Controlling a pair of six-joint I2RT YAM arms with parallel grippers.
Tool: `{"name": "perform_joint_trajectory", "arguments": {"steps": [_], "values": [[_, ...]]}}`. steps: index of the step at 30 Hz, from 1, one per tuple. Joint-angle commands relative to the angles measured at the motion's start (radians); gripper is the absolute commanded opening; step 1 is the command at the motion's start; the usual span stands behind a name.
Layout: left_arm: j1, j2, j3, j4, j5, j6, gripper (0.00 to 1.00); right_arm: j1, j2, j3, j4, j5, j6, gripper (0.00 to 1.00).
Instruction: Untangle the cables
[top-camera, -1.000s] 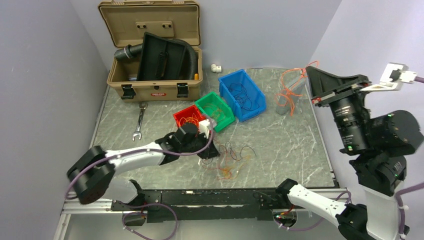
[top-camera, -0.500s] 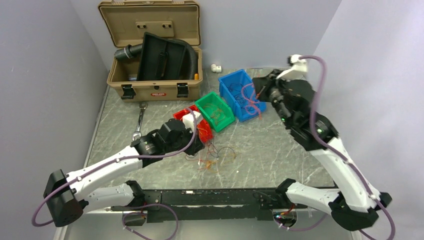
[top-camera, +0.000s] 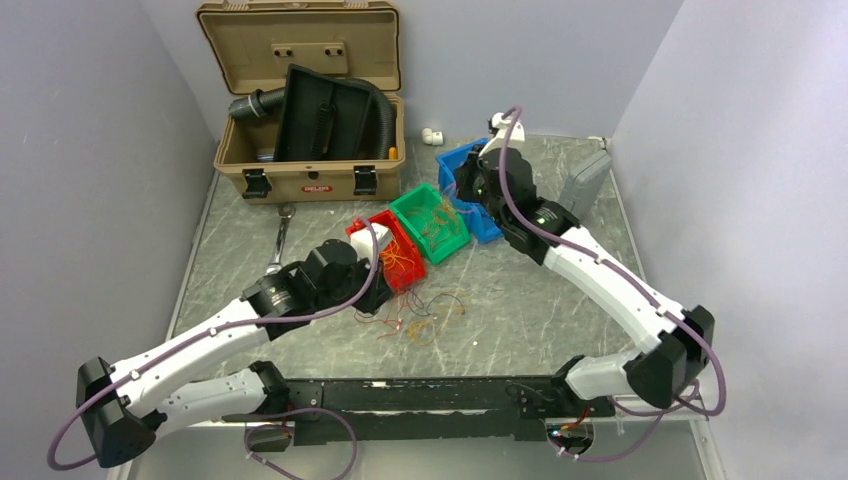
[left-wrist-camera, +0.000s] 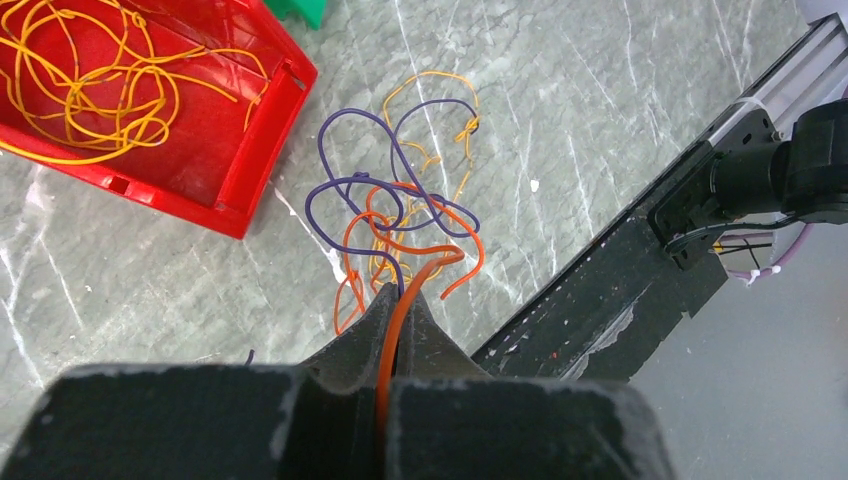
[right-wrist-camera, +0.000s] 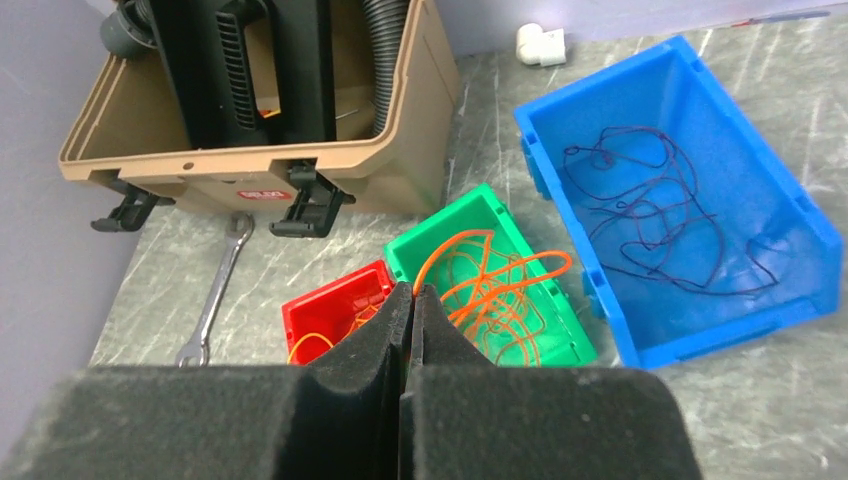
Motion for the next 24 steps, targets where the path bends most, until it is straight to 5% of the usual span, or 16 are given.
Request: {"name": "perform_joint_trajectory", "arguments": {"steps": [1,12,24], "values": [[0.006,-0.045,0.045,-0.025,-0.023,0.020,0.00,0.000,0.069,0.012,0.120,-0.036,0.018,0.00],[0.009,-0.080,0.026,-0.039,-0.023,0.019,0.00,-0.001,0.273,-0.021,0.208,-0.068,0.017,0.00],[0.010,-0.100,0.013,-0.049,-0.023,0.017,0.00,-0.018,0.576,0.013,0.116,-0.082,0.061,0.00]]}}
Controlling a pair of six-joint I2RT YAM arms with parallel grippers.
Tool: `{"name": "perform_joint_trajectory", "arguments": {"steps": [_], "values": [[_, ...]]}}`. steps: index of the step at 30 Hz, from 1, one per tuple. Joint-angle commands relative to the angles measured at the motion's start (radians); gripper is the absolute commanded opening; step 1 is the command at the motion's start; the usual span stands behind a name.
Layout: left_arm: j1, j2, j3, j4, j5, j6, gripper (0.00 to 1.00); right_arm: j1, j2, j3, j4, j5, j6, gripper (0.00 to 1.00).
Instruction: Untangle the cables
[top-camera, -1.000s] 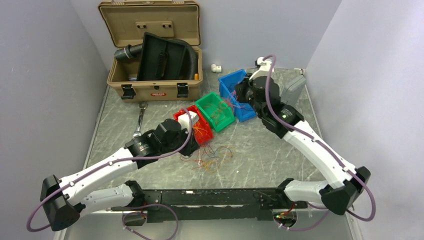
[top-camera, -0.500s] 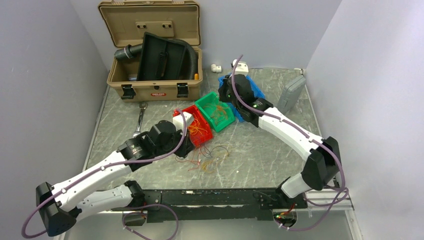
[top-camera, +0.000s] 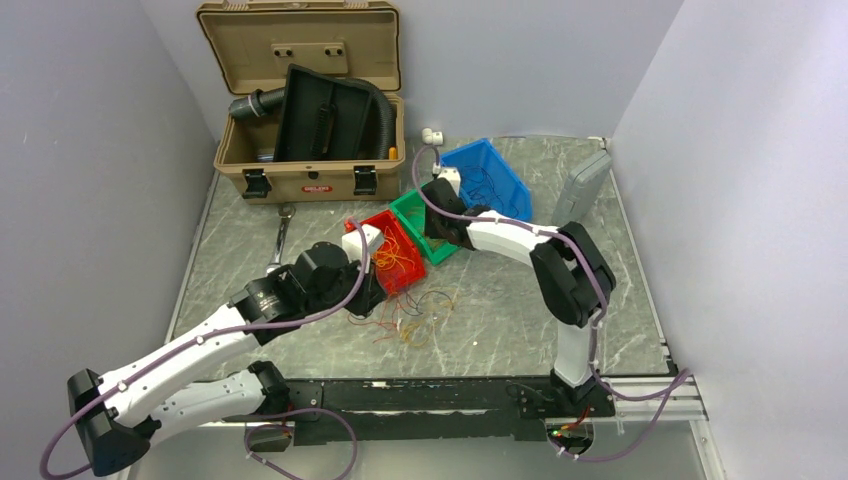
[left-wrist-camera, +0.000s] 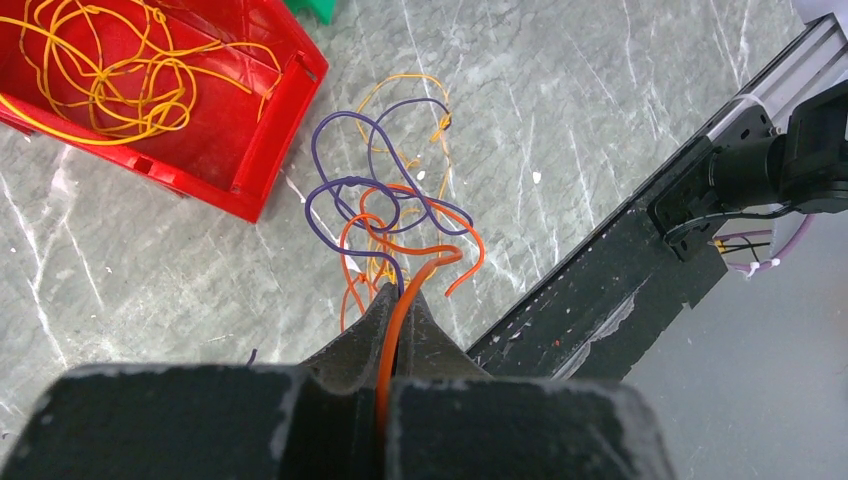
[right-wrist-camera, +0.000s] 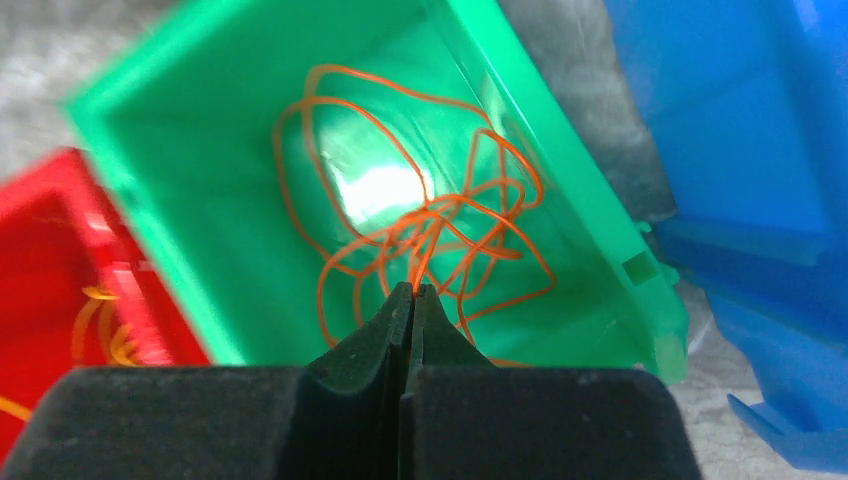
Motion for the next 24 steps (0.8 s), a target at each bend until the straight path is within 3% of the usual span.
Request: {"name": "perform_joint_trajectory", "arguments": {"steps": [1,2,5,9,15,19,24], "values": [[0.005,-0.029,0.011,0.014,-0.014,0.009,0.00,-0.011,-0.009,0.017,-0.007,-0.020,0.019,0.00],[0.005,-0.028,0.010,0.017,-0.014,0.011,0.00,-0.012,-0.023,0.010,-0.003,-0.028,0.010,0.02],[0.005,-0.010,0.021,0.010,-0.014,0.021,0.00,-0.011,-0.081,-0.003,-0.019,-0.040,-0.020,0.38],[0.005,0.021,0.057,-0.006,-0.014,0.040,0.00,-0.011,-0.187,-0.009,-0.098,-0.030,-0.048,0.62],[0.004,0.042,0.071,0.018,0.002,0.042,0.00,-0.012,-0.392,-0.099,-0.202,-0.079,-0.073,0.73],[0.005,0.063,0.079,0.064,0.045,0.047,0.00,-0.011,-0.586,-0.289,-0.121,-0.304,-0.141,0.84],[0.011,0.111,0.140,0.059,0.084,0.070,0.00,-0.009,-0.822,-0.561,-0.013,-0.529,-0.226,0.85]]}}
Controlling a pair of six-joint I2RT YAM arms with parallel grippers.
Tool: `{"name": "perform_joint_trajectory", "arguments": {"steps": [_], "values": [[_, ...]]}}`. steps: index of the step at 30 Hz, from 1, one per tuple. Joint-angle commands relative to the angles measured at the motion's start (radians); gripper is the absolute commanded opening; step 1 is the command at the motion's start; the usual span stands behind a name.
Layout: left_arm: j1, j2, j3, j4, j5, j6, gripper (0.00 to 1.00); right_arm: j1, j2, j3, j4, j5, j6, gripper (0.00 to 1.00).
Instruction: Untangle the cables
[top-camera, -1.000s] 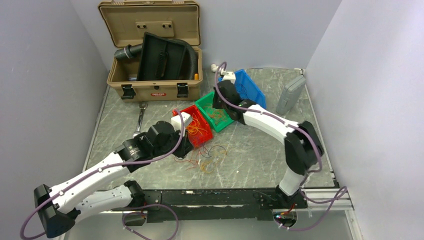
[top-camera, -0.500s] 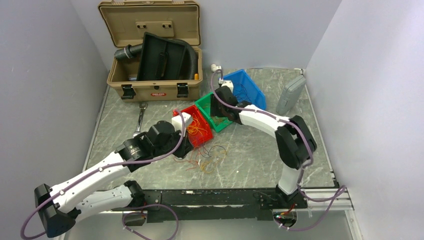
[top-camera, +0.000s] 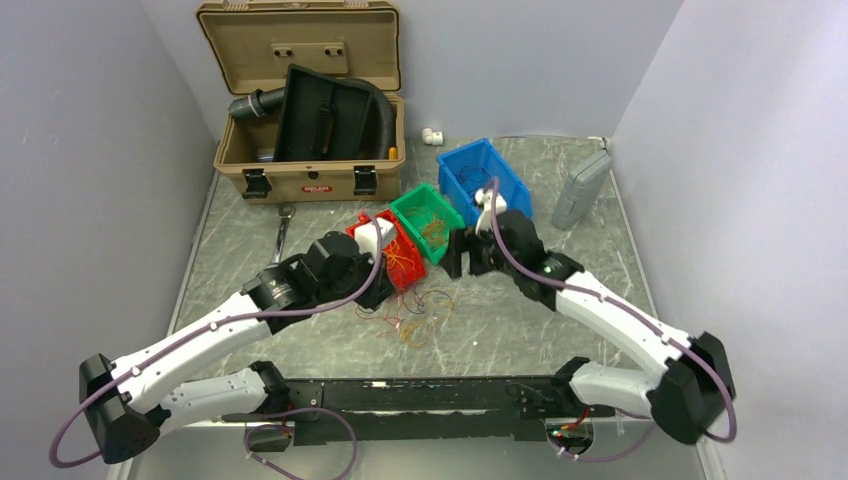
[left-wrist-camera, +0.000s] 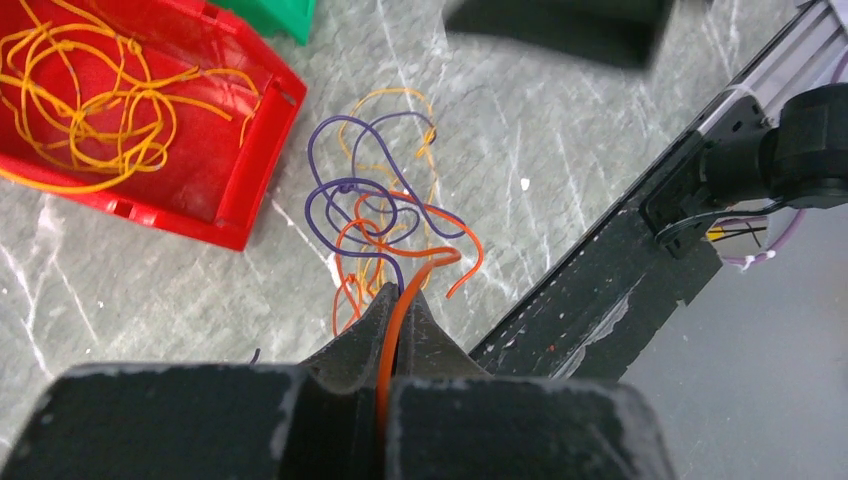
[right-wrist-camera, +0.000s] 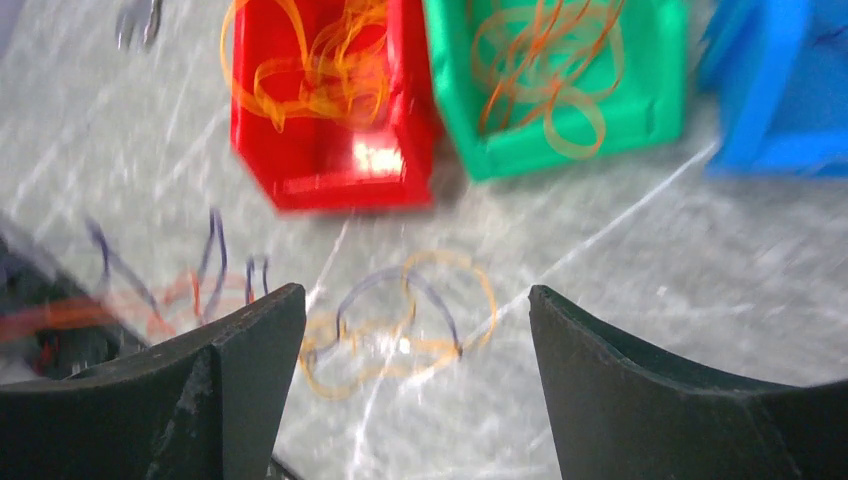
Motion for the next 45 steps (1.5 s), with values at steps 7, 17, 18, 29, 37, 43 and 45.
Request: {"name": "perform_joint_trajectory", "arguments": {"steps": [7,17,18,29,37,43,45], "values": [[0.012,0.024,0.102,0.042,0.067,0.019,0.00,0.018,-0.125,-0.319,0.254,-0.336,-0.082,0.91],[0.015,0.049,0.218,-0.041,0.050,0.056,0.00,0.023,-0.053,-0.344,0.293,-0.140,0.067,0.87],[0.015,0.051,0.224,-0.046,0.043,0.059,0.00,0.029,-0.060,-0.351,0.300,-0.138,0.085,0.87],[0.021,0.084,0.281,-0.038,0.035,0.064,0.00,0.293,-0.085,-0.315,0.100,0.217,0.424,0.98],[0.047,-0.066,0.286,-0.090,-0.151,0.031,0.00,0.398,0.015,-0.270,0.105,0.368,0.538,0.99],[0.085,-0.156,0.336,-0.141,-0.277,0.005,0.00,0.435,0.133,-0.186,0.052,0.436,0.582,1.00],[0.089,-0.192,0.329,-0.144,-0.303,0.000,0.00,0.444,0.185,-0.141,0.022,0.467,0.599,1.00]]}}
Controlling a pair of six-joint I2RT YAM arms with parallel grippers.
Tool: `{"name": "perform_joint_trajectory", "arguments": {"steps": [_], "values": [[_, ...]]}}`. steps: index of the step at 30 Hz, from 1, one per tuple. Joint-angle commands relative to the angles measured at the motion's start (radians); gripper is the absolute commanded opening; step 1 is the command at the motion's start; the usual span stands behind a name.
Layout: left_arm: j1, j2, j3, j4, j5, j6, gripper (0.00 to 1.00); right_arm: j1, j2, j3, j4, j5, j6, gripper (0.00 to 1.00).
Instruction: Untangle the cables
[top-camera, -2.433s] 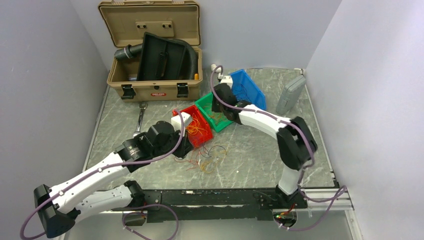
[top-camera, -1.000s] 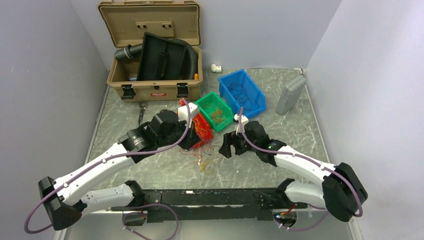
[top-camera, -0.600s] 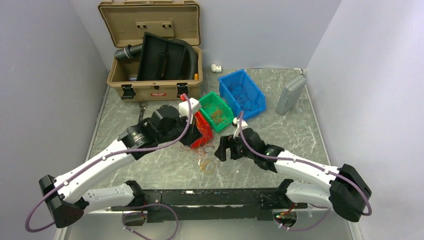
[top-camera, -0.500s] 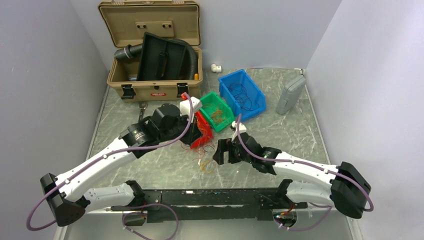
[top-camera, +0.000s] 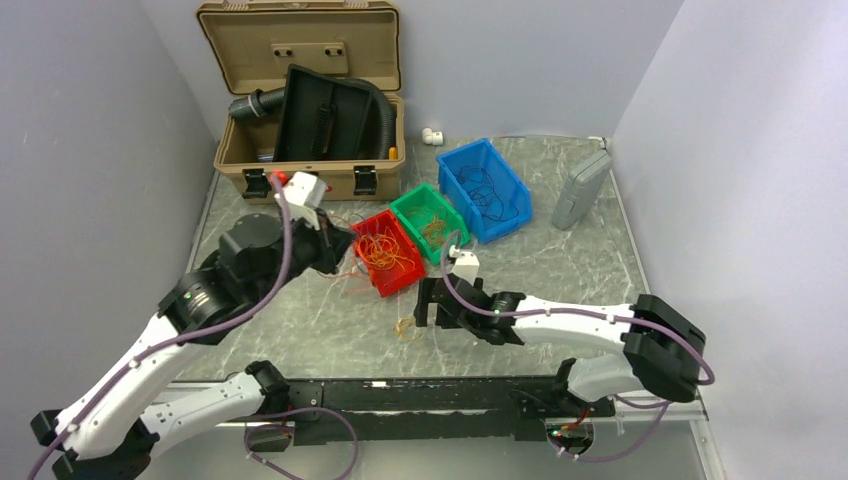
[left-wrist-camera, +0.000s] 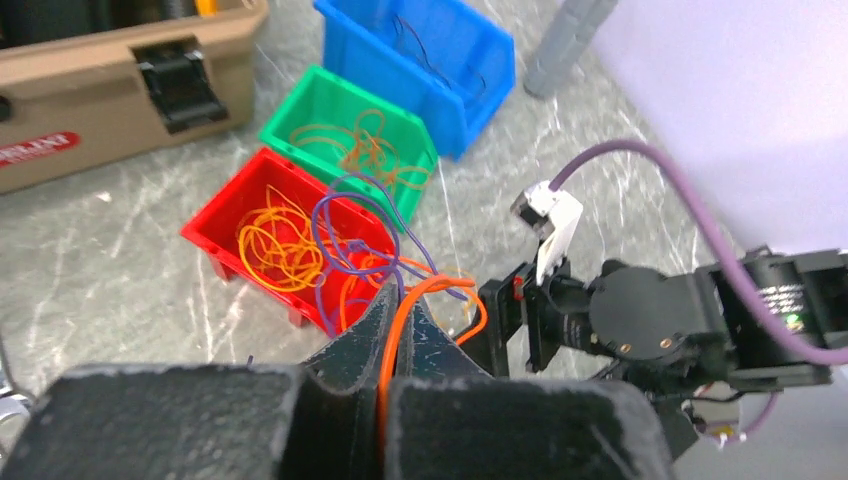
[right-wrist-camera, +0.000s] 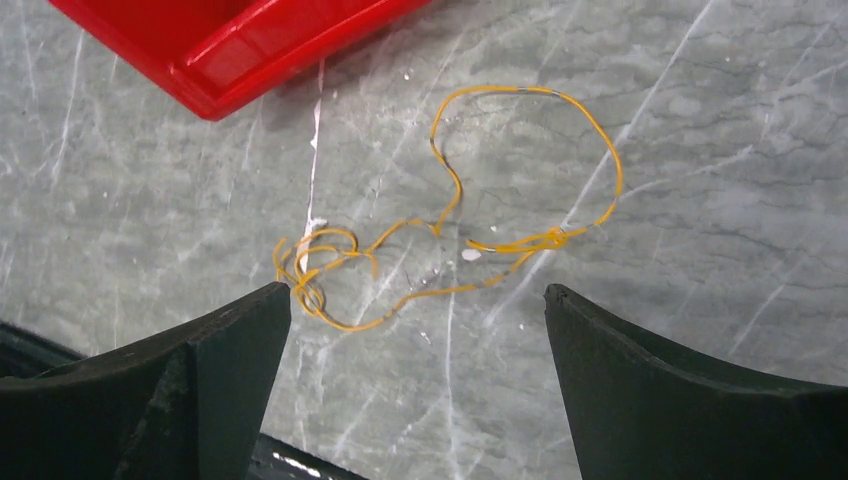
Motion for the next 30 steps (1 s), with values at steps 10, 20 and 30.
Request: {"name": "perform_joint_trajectory", "arguments": {"steps": [10,20,30], "values": [[0.019,-0.167,0.015,-0.074,-0.241,-0.012,0.00,0.043,0.308,0.309,-0.257,0.175,0.114,1.00],[0.020,-0.194,-0.007,-0.099,-0.241,0.003,0.00,0.052,0.302,0.314,-0.399,0.208,0.249,1.00],[0.020,-0.201,-0.011,-0.109,-0.237,0.008,0.00,0.048,0.411,0.352,-0.362,0.148,0.203,0.91]]}}
